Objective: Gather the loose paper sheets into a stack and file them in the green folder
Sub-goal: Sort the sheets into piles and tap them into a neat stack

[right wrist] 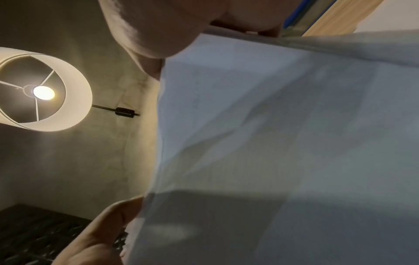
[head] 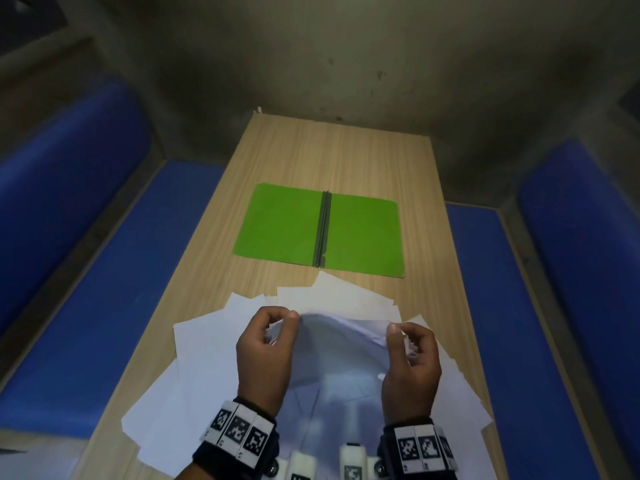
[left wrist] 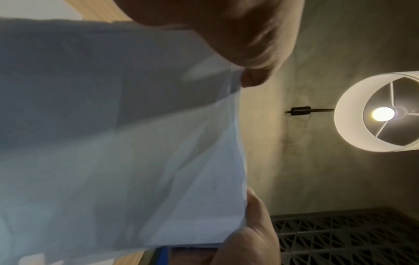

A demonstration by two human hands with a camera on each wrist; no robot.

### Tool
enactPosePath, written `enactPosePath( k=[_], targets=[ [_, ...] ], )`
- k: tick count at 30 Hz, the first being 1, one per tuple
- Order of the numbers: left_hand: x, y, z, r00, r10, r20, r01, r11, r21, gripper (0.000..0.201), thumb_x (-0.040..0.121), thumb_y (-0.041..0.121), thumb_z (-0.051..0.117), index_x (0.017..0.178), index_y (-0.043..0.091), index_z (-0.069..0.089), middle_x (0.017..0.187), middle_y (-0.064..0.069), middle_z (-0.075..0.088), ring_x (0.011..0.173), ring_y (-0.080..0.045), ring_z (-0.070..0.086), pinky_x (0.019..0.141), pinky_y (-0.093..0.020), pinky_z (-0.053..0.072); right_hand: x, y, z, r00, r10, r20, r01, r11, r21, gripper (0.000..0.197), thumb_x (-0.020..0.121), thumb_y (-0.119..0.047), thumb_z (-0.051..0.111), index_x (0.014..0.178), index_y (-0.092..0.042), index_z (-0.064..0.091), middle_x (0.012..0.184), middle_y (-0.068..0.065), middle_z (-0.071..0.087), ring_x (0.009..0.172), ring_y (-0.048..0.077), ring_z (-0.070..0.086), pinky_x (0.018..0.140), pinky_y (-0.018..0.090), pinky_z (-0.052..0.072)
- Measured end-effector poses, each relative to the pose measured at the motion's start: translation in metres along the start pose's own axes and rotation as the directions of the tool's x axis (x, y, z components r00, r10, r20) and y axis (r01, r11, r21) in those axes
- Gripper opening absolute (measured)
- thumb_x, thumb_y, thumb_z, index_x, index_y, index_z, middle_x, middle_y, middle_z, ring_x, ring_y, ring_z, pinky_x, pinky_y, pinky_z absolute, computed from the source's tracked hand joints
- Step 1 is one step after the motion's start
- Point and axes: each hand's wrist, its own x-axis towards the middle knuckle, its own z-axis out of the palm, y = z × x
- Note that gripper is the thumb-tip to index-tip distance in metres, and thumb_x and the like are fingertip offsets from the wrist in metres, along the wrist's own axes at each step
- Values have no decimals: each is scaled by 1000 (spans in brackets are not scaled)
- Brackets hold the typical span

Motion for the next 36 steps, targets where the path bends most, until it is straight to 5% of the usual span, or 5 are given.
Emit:
enactPosePath(
  k=[15,19,28,33,36],
  targets=[
    [5,-2,0,1000,29,-7,-28,997,72,16,90,12,77,78,10,67,78,4,68,72,1,60,69,-7,44,15,-3,6,997,-51,-49,52,999,10,8,88,-20,68,83,-19,61,80,-9,65,78,15,59,75,29,48],
    [7,-1,-2,999,44,-2,-44,999,23,11,88,13,80,85,11,69,90,-1,71,79,2,64,73,-4,45,22,-3,4,996,-63,-61,67,996,63,3,87,-17,64,89,-16,62,88,10,68,83,31,59,76,36,47],
    [9,-10,-2,993,92,72,-83,989,-118,38,71,43,75,95,17,64,84,12,68,82,-2,61,78,-11,47,28,7,2,998,-7,58,-2,988,155,24,98,-3,44,83,-18,55,100,16,72,101,35,63,95,52,45],
    [17,-35,-12,970,78,229,-59,994,-89,68,50,32,88,113,29,62,90,9,70,93,-19,64,88,-39,53,35,12,-1,998,32,44,-38,991,127,24,100,-13,39,84,-23,54,89,18,70,90,40,63,89,61,47],
    [20,-51,-18,953,1,303,16,998,-53,82,37,25,91,111,45,62,98,20,69,98,-7,66,85,-23,55,39,8,-3,998,18,56,-27,986,166,23,102,-16,39,86,-16,55,87,17,68,84,32,65,84,52,49]
  ],
)
